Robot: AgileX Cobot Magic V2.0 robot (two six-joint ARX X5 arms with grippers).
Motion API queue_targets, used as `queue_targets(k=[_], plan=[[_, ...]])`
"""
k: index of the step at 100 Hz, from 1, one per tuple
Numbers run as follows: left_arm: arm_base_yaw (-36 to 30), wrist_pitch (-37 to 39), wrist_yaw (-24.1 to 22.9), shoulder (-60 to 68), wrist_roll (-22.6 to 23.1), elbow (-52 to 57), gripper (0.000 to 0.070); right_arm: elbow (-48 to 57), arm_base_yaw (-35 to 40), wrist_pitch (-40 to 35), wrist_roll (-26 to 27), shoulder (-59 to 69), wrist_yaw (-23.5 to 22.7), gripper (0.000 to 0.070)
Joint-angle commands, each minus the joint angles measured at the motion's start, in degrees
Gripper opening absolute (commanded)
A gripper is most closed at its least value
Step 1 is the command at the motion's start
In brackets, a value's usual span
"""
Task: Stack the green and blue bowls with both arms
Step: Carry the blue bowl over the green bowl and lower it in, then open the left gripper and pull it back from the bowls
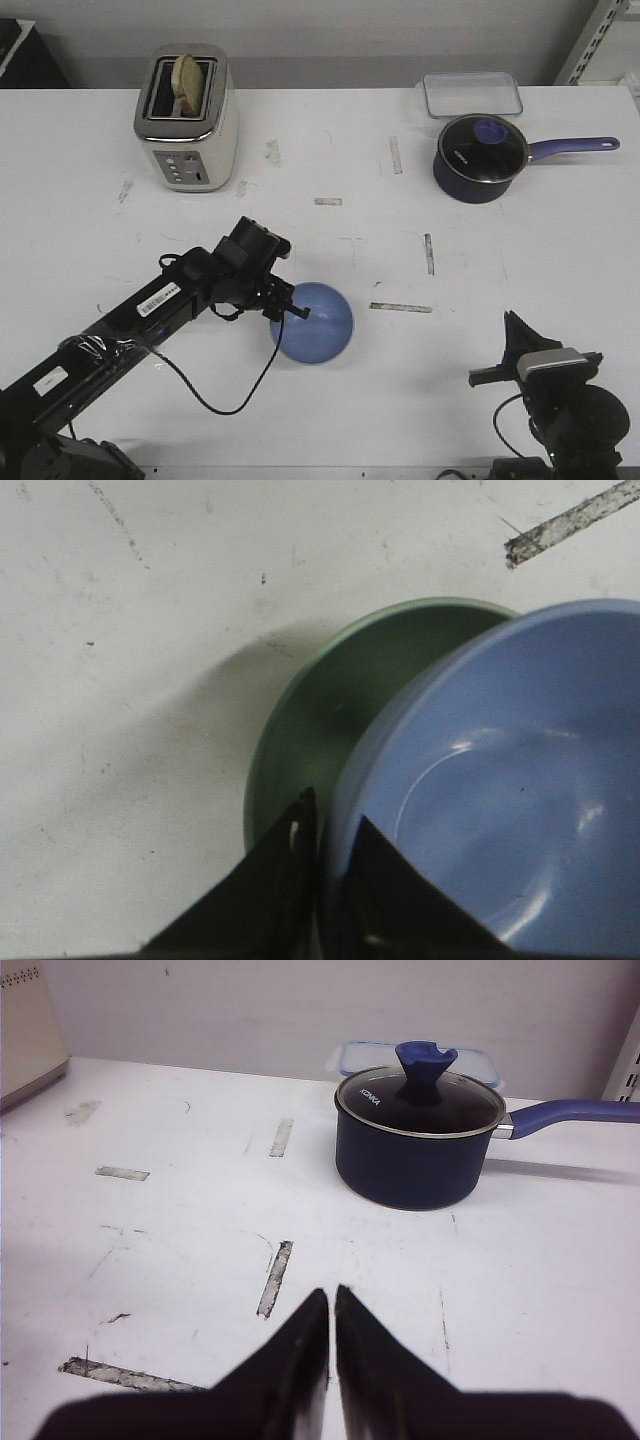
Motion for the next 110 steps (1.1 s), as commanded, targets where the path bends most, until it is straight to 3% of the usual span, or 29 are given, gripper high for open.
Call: queue_targets(k=[1,9,36,47,68,83,95,110], plan=[[-0.74,0.22,0.09,0.7,1.03,0.96,0.0003,0.0,0.04,0.5,-0.22,0.24,-0.04,0.0],[-0.74,0.24,0.09,0.7,1.03,0.96,0.0043,0.0,0.04,0.5,-0.22,0.24,-0.04,0.0],[-0.74,0.63,0.09,0.5,1.01,1.2,0.0573,0.0,0.04,0.5,-0.22,0.24,-0.04,0.0],[-0.74,-0.22,0.07,0.44,1.01,2.86,0.07,0.0,0.04,0.5,-0.22,0.24,-0.04,0.0],[-0.7,-2.19,-1.86,-0.81,2.56,9.05,0.0697,0.0,0.04,0.5,-0.22,0.24,-0.04,0.0],[-0.68,-2.43,-13.35,-5.44,5.7,10.25,0.0678,0.0,0.04,0.5,-0.2,0.24,-0.04,0.0],[-0.28,-2.78,-26.12,-11.91,7.23,9.79,0.0506,0.0,0.07,0.5,-0.2,0.24,-0.04,0.0],[3.39,0.04,-27.8,-22.32,8.11,6.19,0.0199,0.0,0.07,0.5,-0.2,0.24,-0.04,0.0]])
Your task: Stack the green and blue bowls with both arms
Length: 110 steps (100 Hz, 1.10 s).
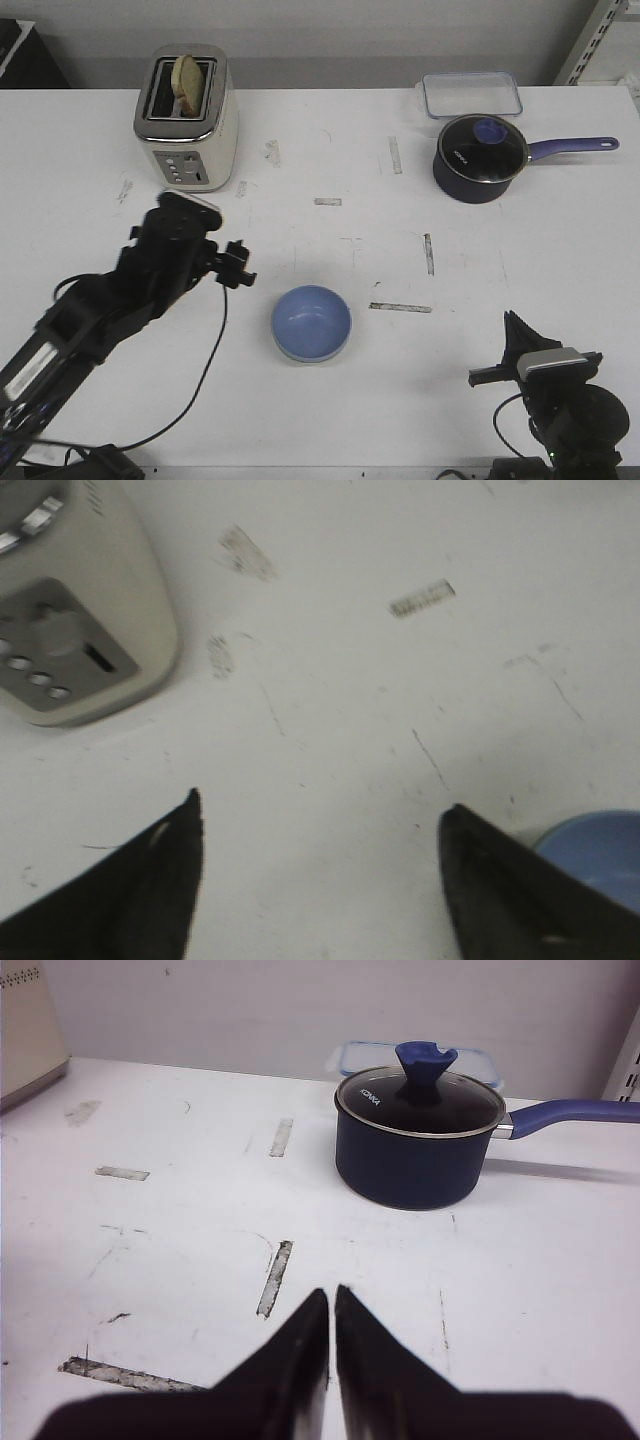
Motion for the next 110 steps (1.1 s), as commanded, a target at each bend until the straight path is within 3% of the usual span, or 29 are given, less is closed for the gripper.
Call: queue_targets(k=[1,21,30,54,83,110], plan=[[1.55,1.53,-0.52,-4.09,1.49,-1.62,0.0188,0.0,0.07,0.5,-0.2,0.24,-0.04,0.0],[9.9,10.14,-0.22,-20.59,5.09,-15.98,0.0,0.0,0.07,0.52,-0.2,0.24,-0.04,0.0],[13.86,13.16,1.84,-28.17,5.51,-23.89,0.0,0.0,0.07,0.52,-0.2,0.24,-0.04,0.0],[22.14,16.09,15.8,-45.16,6.45,-42.66,0.0,0.0,0.11,0.52,-0.22,0.24,-0.07,0.0],[24.09,19.96,16.31,-51.1,10.69,-49.03,0.0,0.0,0.09,0.55,-0.24,0.24,-0.04,0.0],[24.09,19.85,16.28,-51.67,10.71,-49.03,0.0001,0.0,0.09,0.55,-0.24,0.2,-0.02,0.0]])
